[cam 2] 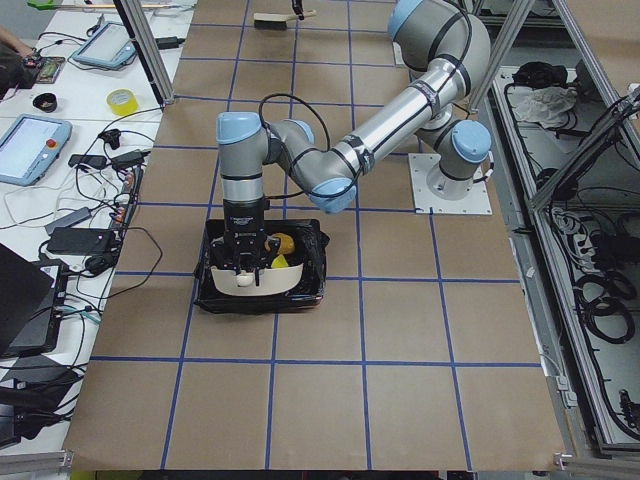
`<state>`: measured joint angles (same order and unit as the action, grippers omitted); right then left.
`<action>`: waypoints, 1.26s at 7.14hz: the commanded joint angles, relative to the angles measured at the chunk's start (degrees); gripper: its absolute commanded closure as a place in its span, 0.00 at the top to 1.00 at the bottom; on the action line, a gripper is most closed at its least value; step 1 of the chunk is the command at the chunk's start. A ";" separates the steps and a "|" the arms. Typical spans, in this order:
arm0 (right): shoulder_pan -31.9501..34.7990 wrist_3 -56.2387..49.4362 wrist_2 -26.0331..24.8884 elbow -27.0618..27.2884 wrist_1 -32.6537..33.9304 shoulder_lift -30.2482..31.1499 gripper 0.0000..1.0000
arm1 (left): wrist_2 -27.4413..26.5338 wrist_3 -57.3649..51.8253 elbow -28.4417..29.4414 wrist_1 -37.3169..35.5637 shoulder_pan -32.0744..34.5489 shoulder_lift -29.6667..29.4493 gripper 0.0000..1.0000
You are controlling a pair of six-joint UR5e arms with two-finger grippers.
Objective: Sweep and dump trash into bin
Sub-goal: 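Lift the dustpan over the black bin and tip it while right withdraws, then lower the brush onto the table and open the right gripper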
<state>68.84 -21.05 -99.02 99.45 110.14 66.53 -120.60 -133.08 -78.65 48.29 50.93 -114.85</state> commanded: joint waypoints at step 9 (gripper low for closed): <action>7.08 1.01 2.77 -2.24 -8.49 21.06 1.00 | 31.95 2.88 0.96 21.91 5.04 5.43 0.00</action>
<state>74.17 -20.19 -97.18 97.72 106.73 82.06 -95.16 -133.27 -77.09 67.49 54.44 -109.33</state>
